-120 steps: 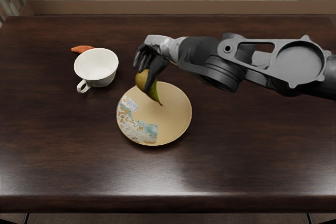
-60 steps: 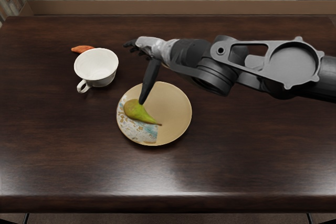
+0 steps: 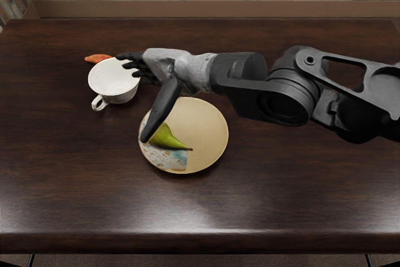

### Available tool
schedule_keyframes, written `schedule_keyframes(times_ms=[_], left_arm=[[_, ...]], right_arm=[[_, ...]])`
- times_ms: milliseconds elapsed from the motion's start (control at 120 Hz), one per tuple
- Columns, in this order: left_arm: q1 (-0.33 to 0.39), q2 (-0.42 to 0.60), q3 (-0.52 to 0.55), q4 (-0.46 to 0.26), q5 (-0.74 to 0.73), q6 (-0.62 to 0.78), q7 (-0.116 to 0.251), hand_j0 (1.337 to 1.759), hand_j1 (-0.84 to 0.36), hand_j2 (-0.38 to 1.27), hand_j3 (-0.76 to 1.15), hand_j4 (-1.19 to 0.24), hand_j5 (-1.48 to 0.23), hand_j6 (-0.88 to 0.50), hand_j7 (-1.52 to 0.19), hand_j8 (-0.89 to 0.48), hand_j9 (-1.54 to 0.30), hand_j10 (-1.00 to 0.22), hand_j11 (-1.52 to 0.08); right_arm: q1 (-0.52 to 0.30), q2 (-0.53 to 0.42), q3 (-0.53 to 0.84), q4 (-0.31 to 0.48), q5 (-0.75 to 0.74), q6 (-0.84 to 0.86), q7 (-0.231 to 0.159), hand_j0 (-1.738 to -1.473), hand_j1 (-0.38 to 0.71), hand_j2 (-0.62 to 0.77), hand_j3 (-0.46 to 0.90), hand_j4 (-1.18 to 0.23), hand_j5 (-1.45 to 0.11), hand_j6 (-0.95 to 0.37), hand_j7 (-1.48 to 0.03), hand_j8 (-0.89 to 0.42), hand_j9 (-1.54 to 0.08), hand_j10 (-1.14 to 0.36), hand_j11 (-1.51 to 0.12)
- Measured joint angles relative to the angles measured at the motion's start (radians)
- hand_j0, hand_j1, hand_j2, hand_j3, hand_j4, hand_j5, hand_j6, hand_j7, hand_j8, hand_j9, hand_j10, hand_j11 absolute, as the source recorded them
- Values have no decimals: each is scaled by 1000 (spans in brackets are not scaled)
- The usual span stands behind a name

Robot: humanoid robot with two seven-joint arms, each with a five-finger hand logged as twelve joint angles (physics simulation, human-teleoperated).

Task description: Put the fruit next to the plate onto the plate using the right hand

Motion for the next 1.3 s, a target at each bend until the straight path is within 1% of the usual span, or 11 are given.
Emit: schedule_keyframes(times_ms=[200, 333, 533, 700, 925, 1133, 1300], left_arm=[[1, 0, 0, 0, 0, 0, 0, 1658, 348, 0, 0, -1, -1, -1, -1, -1, -1, -1, -1], [1, 0, 0, 0, -1, 0, 0, 1658, 348, 0, 0, -1, -1, -1, -1, -1, -1, -1, -1], [1, 0, 0, 0, 0, 0, 0, 1658, 348, 0, 0, -1, -1, -1, -1, -1, -1, -1, -1], [7, 0, 0, 0, 0, 0, 0, 1658, 348, 0, 0, -1, -1, -1, -1, -1, -1, -1, -1], [8, 0, 0, 0, 0, 0, 1, 1658, 348, 0, 0, -1, -1, -1, -1, -1, -1, -1, -1], [8, 0, 0, 0, 0, 0, 1, 1658, 348, 0, 0, -1, -1, -1, -1, -1, -1, -1, -1], [6, 0, 0, 0, 0, 0, 1, 1658, 348, 0, 0, -1, -1, -1, -1, -1, -1, -1, -1]], right_arm=[[-101, -39, 138, 7, 105, 200, 0, -1658, -347, 2, 0, -2, -3, -3, -3, -1, -3, -2, -3], [-176, -100, 216, 5, 187, 348, 0, -1658, -348, 1, 0, -1, -2, -1, -2, -1, -2, -1, -1], [-271, -224, 299, 3, 305, 537, 0, -1658, -349, 0, 0, 0, -1, 0, -1, 0, -1, 0, -1], [-347, -367, 357, -2, 400, 686, 0, -1658, -349, 0, 0, 0, 0, 0, 0, 0, 0, 0, 0], [-379, -526, 374, -21, 489, 740, 0, -1658, -349, 0, 0, 0, 0, 0, 0, 0, 0, 0, 0], [-412, -632, 375, -51, 543, 746, 0, -1658, -349, 0, 0, 0, 0, 1, 0, 1, 0, 0, 0], [-444, -693, 375, -81, 558, 747, 0, -1658, -349, 1, 0, 0, 0, 1, 0, 1, 0, 1, 0]])
